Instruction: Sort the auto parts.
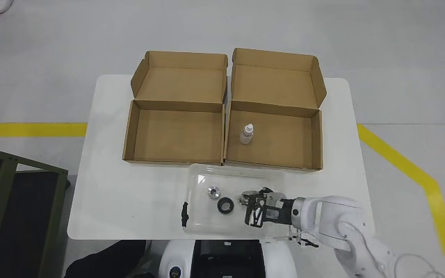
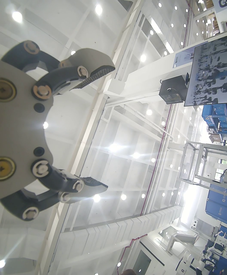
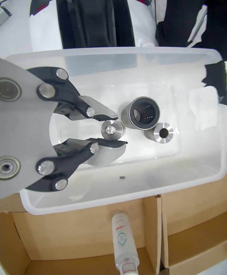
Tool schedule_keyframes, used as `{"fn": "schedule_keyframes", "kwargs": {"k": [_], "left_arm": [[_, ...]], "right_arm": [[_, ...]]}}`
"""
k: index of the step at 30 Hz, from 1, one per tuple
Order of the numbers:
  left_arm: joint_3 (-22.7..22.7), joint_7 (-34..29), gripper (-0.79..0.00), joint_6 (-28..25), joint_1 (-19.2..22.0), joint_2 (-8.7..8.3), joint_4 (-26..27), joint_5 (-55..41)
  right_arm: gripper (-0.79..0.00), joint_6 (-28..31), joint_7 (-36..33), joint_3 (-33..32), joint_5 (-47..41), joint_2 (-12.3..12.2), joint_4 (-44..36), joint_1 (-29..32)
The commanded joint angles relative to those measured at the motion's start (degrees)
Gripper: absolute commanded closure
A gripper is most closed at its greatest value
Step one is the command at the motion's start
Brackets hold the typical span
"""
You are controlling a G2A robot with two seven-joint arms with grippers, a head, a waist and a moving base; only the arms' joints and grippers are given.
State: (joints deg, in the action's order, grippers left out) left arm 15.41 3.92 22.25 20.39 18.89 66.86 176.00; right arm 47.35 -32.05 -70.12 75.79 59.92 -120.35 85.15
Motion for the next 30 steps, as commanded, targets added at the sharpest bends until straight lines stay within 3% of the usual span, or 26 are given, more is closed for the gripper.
{"fn": "schedule_keyframes", "kwargs": {"k": [1, 14, 24, 30], "left_arm": [[0.00, 0.00, -0.785, 0.00, 0.00, 0.00, 0.00, 0.00], [0.00, 0.00, -0.785, 0.00, 0.00, 0.00, 0.00, 0.00], [0.00, 0.00, -0.785, 0.00, 0.00, 0.00, 0.00, 0.00], [0.00, 0.00, -0.785, 0.00, 0.00, 0.00, 0.00, 0.00]], "right_arm": [[0.000, -0.61, 2.96, -1.28, -0.59, -0.13, 0.03, 0.65], [0.000, -0.25, 25.92, -5.12, -4.15, -0.40, 1.79, 2.75], [0.000, -1.37, 39.20, -6.95, -7.86, -0.12, -0.39, 1.28], [0.000, -2.97, 43.47, -8.59, -8.67, -0.01, -3.92, 0.97]]}}
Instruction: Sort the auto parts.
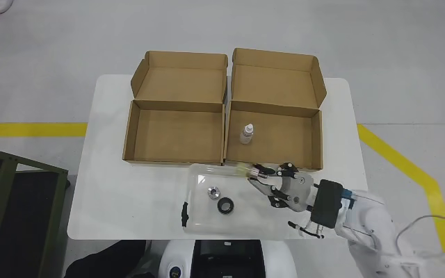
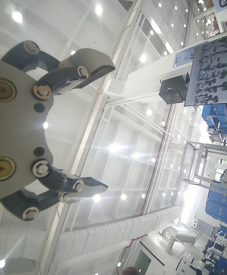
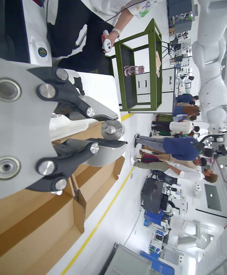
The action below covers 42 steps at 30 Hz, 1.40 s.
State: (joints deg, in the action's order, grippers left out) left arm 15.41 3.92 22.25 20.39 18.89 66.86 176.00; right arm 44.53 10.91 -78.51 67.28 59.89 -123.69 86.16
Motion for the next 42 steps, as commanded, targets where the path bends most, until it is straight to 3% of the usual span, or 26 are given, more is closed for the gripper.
{"fn": "schedule_keyframes", "kwargs": {"k": [1, 23, 33, 42], "left_arm": [[0.00, 0.00, -0.785, 0.00, 0.00, 0.00, 0.00, 0.00], [0.00, 0.00, -0.785, 0.00, 0.00, 0.00, 0.00, 0.00], [0.00, 0.00, -0.785, 0.00, 0.00, 0.00, 0.00, 0.00], [0.00, 0.00, -0.785, 0.00, 0.00, 0.00, 0.00, 0.00]], "right_arm": [[0.000, -0.43, 0.96, -0.48, -0.16, 0.03, -1.24, -0.18], [0.000, -5.48, 4.88, -1.59, 4.77, 0.41, -10.13, -0.41], [0.000, -6.20, 2.50, 0.15, 4.88, 0.57, -6.19, -0.21], [0.000, -6.12, -5.13, 0.40, 3.09, 0.48, -0.27, -0.64]]}}
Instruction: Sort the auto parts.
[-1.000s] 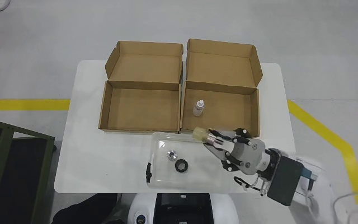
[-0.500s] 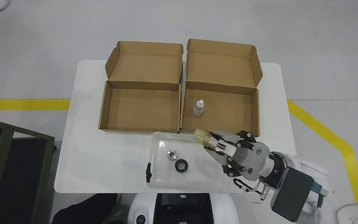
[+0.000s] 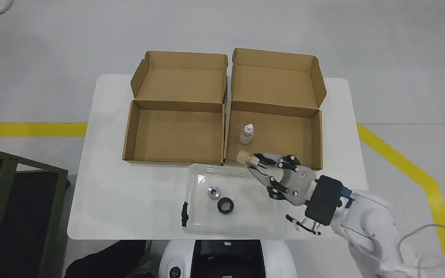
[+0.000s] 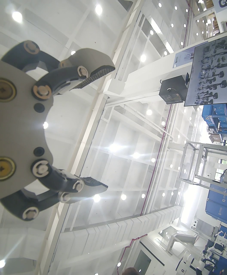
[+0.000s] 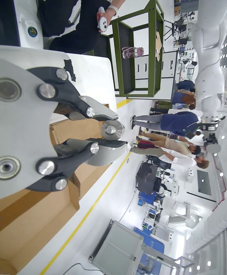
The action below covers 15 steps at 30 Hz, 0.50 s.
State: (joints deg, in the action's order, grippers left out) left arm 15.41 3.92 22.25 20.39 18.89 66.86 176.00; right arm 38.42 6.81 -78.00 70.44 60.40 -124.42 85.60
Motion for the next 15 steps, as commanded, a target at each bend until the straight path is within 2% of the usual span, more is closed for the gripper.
{"fn": "schedule_keyframes", "kwargs": {"k": [1, 6, 11, 15], "left_arm": [[0.00, 0.00, -0.785, 0.00, 0.00, 0.00, 0.00, 0.00], [0.00, 0.00, -0.785, 0.00, 0.00, 0.00, 0.00, 0.00], [0.00, 0.00, -0.785, 0.00, 0.00, 0.00, 0.00, 0.00], [0.00, 0.00, -0.785, 0.00, 0.00, 0.00, 0.00, 0.00]], "right_arm": [[0.000, -0.08, -2.52, -0.33, 0.49, -0.09, 1.11, -0.10], [0.000, -0.22, -6.27, -0.69, 0.66, -0.15, 4.36, -1.81], [0.000, -2.71, -13.10, -0.29, 2.24, -0.15, 7.39, -3.31], [0.000, -2.75, -15.69, 0.20, -0.14, -0.10, 9.41, -3.54]]}}
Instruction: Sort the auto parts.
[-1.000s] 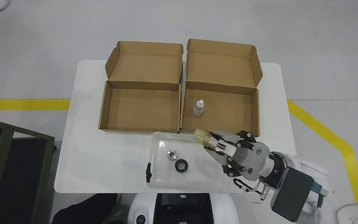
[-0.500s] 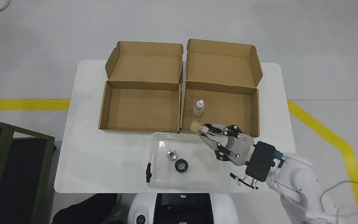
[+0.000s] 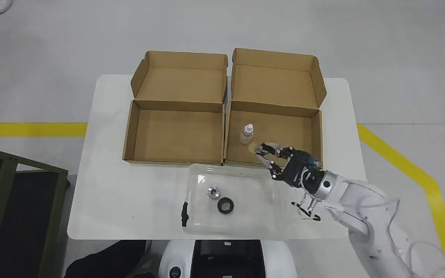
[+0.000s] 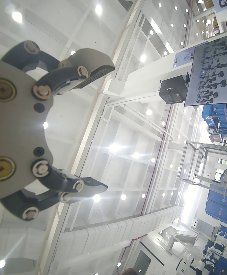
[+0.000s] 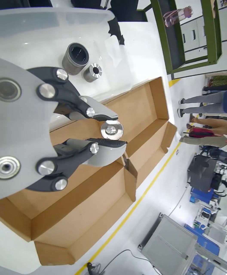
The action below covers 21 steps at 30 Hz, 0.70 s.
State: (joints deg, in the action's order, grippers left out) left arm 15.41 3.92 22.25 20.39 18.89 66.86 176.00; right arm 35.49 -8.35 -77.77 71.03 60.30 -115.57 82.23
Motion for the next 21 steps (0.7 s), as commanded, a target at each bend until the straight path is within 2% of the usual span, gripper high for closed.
{"fn": "schedule_keyframes", "kwargs": {"k": [1, 11, 21], "left_arm": [[0.00, 0.00, -0.785, 0.00, 0.00, 0.00, 0.00, 0.00], [0.00, 0.00, -0.785, 0.00, 0.00, 0.00, 0.00, 0.00], [0.00, 0.00, -0.785, 0.00, 0.00, 0.00, 0.00, 0.00]], "right_arm": [[0.000, 0.01, -1.22, -0.13, -0.83, -0.02, 0.83, -0.26], [0.000, -2.07, -8.22, -0.72, -0.81, -0.16, 1.52, -1.15], [0.000, -2.60, -16.17, 0.93, -3.67, 0.08, 6.99, -7.85]]}}
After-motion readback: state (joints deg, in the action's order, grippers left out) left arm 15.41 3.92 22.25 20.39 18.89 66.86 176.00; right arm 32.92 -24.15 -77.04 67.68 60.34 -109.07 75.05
